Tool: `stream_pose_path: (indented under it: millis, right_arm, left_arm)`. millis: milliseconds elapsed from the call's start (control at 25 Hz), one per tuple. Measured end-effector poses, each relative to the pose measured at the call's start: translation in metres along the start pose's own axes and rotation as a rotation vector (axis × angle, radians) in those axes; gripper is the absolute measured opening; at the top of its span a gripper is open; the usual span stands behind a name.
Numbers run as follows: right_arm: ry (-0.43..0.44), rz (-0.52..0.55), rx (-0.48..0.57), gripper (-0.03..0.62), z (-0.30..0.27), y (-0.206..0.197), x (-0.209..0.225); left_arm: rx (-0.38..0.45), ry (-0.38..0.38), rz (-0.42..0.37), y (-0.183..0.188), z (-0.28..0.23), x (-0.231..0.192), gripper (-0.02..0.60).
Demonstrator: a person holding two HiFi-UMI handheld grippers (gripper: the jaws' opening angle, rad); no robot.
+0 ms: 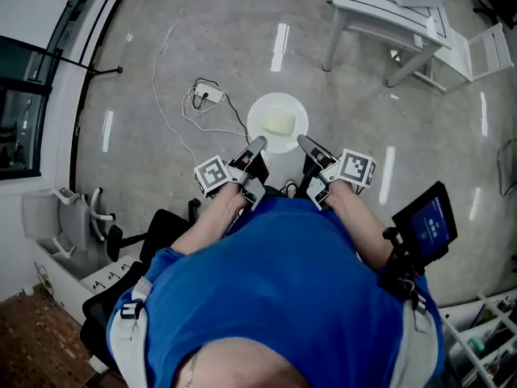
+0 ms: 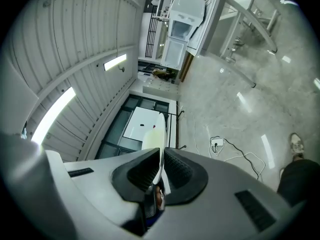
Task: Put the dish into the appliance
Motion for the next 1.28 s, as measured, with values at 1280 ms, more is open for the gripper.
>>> stream_pose_path:
  millis: [1280]
  right_arm:
    - [0.126, -0.022, -0.122, 0.015, -0.194, 0.183, 0.03]
  left_arm:
    - [0.155, 0.033, 0.01, 0.104, -0.224, 0.013, 0.014]
Point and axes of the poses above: the fingertips, and each gripper's own axes: z backward along the fingers, x to its right, y out of its top, the point moved 2 cm from there along z, backward along the fingers, and after that the axes turned 13 degrees about x, right-handed, at the moved point
